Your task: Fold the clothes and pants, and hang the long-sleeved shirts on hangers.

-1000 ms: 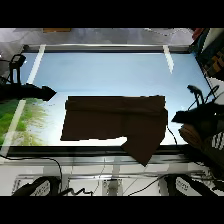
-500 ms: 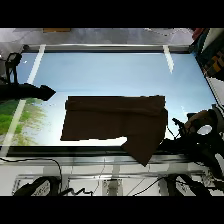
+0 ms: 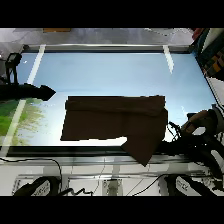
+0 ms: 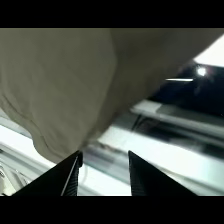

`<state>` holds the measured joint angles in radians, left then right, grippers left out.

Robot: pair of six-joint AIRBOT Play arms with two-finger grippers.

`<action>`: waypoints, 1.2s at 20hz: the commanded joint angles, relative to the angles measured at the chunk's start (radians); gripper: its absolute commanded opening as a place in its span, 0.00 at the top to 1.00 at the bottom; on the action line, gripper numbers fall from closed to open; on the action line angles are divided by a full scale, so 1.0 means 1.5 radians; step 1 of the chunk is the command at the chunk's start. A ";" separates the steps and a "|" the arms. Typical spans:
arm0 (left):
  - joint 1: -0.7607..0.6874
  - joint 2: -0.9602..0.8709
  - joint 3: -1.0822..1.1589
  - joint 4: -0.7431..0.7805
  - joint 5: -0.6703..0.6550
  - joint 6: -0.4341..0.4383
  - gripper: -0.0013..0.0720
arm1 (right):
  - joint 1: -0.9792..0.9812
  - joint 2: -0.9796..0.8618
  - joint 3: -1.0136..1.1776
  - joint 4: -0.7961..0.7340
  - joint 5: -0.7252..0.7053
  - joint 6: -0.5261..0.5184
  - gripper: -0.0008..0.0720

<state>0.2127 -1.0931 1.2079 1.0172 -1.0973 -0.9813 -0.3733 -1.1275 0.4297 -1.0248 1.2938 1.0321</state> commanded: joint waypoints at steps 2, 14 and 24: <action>0.001 0.000 0.000 0.000 0.000 0.000 0.04 | 0.000 -0.065 -0.001 0.070 -0.045 -0.059 0.53; 0.001 0.001 0.000 0.000 -0.002 0.000 0.04 | 0.000 -0.056 0.009 0.126 -0.030 -0.144 0.97; 0.112 0.057 -0.216 0.003 -0.100 -0.022 0.44 | 0.000 0.107 0.022 0.180 -0.026 -0.144 0.97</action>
<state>0.3183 -1.0435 1.0241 1.0206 -1.2221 -1.0122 -0.3737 -1.0222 0.4614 -0.7776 1.2648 0.8185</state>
